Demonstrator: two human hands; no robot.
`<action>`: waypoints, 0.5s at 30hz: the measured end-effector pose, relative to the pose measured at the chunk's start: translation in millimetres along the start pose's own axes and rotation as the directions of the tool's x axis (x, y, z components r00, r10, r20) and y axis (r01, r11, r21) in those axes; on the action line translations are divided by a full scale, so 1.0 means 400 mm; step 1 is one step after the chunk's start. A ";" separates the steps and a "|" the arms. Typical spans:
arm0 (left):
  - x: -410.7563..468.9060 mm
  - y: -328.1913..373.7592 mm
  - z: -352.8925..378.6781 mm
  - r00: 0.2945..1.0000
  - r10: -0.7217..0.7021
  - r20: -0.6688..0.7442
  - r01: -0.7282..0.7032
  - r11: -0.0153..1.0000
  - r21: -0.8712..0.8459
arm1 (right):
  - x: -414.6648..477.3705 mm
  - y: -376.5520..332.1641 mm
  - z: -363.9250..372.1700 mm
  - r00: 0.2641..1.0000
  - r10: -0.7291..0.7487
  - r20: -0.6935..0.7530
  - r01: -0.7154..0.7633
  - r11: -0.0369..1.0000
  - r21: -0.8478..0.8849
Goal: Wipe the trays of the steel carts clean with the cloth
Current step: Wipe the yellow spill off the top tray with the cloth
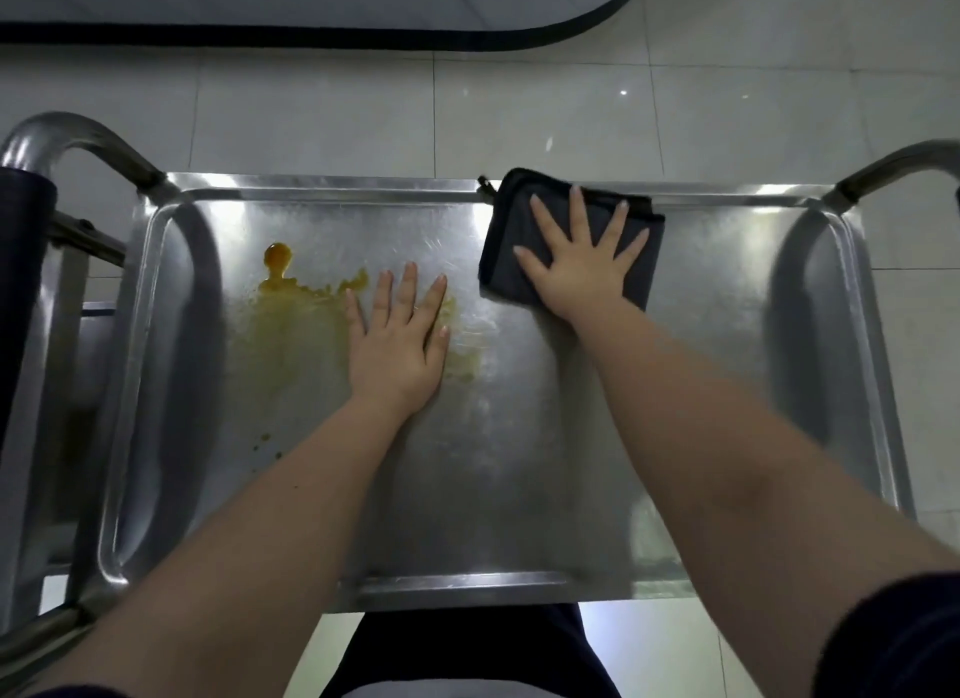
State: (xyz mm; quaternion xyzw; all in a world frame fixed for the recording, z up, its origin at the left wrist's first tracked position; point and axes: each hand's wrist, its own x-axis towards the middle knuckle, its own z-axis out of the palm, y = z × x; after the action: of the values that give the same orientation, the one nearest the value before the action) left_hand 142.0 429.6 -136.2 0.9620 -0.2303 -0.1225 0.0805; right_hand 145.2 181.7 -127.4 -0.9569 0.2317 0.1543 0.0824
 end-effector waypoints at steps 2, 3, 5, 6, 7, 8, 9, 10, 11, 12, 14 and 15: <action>0.002 -0.005 0.004 1.000 0.001 -0.001 -0.001 1.000 -0.001 | 0.029 -0.010 -0.008 1.000 -0.006 0.003 0.006 1.000 -0.010; 0.004 -0.007 0.005 1.000 0.002 0.001 -0.002 1.000 0.002 | 0.020 -0.012 -0.003 1.000 -0.018 -0.005 0.018 1.000 -0.020; 0.005 -0.010 0.008 1.000 0.007 0.010 -0.007 1.000 0.009 | -0.034 -0.007 0.019 0.998 -0.061 -0.021 0.060 0.997 -0.046; 0.005 -0.011 0.009 1.000 0.009 0.015 -0.009 1.000 0.014 | -0.076 -0.001 0.036 0.995 -0.093 -0.027 0.091 0.994 -0.058; 0.004 -0.011 0.010 1.000 0.012 0.017 -0.012 1.000 0.021 | -0.128 0.006 0.056 0.991 -0.129 -0.034 0.126 0.990 -0.064; 0.004 -0.011 0.009 1.000 0.016 0.018 -0.017 0.999 0.031 | -0.190 0.014 0.075 0.986 -0.164 -0.045 0.161 0.985 -0.066; 0.005 -0.010 0.009 1.000 0.019 0.019 -0.020 0.999 0.038 | -0.260 0.022 0.094 0.979 -0.195 -0.053 0.191 0.979 -0.064; 0.006 -0.010 0.008 1.000 0.019 0.021 -0.020 0.999 0.042 | -0.337 0.031 0.114 0.974 -0.221 -0.055 0.218 0.974 -0.058; 0.006 -0.009 0.007 1.000 0.018 0.023 -0.019 0.999 0.046 | -0.417 0.039 0.137 0.969 -0.243 -0.047 0.241 0.969 -0.054; 0.005 -0.009 0.005 1.000 0.014 0.024 -0.015 0.999 0.048 | -0.498 0.047 0.161 0.964 -0.266 -0.029 0.264 0.963 -0.057; 0.001 -0.008 0.002 0.999 0.003 0.033 -0.004 0.999 0.042 | -0.647 0.058 0.209 0.951 -0.309 0.017 0.310 0.947 -0.082; -0.002 -0.007 0.000 0.999 -0.002 0.041 0.000 0.999 0.035 | -0.704 0.061 0.227 0.945 -0.325 0.042 0.328 0.941 -0.089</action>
State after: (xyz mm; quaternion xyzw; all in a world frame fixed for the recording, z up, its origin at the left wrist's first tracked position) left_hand 142.5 432.4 -136.7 0.9607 -0.2335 -0.1382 0.0586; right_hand -127.5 298.9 -120.7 -0.9828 0.0613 0.1619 0.0645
